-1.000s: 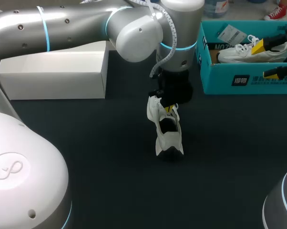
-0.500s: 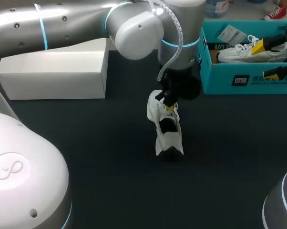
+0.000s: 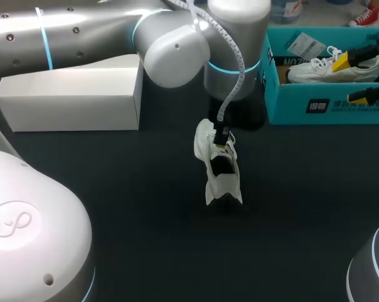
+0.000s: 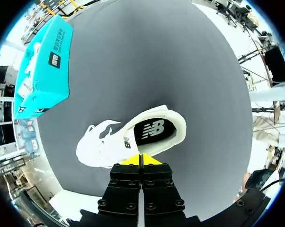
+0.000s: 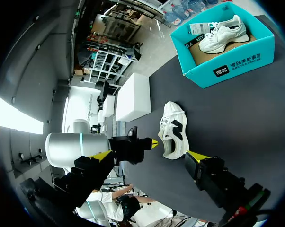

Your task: Take the shoe out of the shoebox, open the shoe tongue, remove and reinsert the insole, then place the shoe into the shoebox

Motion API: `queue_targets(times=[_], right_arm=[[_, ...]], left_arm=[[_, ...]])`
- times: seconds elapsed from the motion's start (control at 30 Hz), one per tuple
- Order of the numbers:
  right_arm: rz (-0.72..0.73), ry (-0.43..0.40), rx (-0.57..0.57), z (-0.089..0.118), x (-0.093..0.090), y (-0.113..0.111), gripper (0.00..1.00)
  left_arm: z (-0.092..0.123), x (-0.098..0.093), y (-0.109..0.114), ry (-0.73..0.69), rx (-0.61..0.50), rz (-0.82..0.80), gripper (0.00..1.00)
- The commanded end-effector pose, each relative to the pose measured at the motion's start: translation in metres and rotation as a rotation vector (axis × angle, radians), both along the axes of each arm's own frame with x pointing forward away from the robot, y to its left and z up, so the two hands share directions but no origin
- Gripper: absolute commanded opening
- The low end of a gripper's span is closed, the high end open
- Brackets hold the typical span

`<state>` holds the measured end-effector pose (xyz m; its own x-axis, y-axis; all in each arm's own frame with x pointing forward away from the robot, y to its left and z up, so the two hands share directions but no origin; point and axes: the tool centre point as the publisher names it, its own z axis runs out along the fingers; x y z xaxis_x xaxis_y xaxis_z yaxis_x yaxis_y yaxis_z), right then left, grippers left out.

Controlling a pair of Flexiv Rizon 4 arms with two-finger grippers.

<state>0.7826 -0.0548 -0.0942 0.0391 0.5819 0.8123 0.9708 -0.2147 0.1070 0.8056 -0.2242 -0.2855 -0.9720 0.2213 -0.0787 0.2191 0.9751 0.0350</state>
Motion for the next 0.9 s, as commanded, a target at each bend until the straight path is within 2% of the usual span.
queue_targets(times=[0.03, 0.2, 0.43, 0.63, 0.8, 0.83, 0.87, 0.9], right_arm=[[-0.002, 0.001, -0.003, -0.001, 0.0, 0.001, 1.0], [-0.002, 0.001, -0.003, -0.001, 0.0, 0.001, 1.0], [-0.002, 0.001, -0.003, -0.001, 0.0, 0.001, 1.0], [-0.002, 0.001, -0.003, -0.001, 0.0, 0.001, 1.0], [-0.002, 0.001, -0.003, -0.001, 0.0, 0.001, 1.0], [-0.002, 0.001, -0.003, -0.001, 0.0, 0.001, 1.0], [-0.002, 0.001, -0.003, -0.001, 0.0, 0.001, 1.0], [-0.002, 0.001, -0.003, -0.001, 0.0, 0.001, 1.0]], left_arm=[[0.002, -0.009, 0.002, -0.013, -0.062, 0.175, 0.0], [0.008, -0.028, 0.012, 0.015, -0.119, 0.226, 0.0], [0.005, -0.055, 0.016, 0.055, -0.075, 0.147, 0.0], [0.006, -0.067, 0.017, 0.016, -0.118, 0.165, 0.0], [-0.007, -0.075, 0.006, 0.009, -0.119, 0.171, 0.02], [-0.009, -0.075, 0.004, 0.01, -0.118, 0.181, 0.29], [-0.013, -0.075, 0.002, 0.014, -0.109, 0.168, 0.49], [-0.015, -0.075, 0.0, 0.015, -0.102, 0.172, 0.82]])
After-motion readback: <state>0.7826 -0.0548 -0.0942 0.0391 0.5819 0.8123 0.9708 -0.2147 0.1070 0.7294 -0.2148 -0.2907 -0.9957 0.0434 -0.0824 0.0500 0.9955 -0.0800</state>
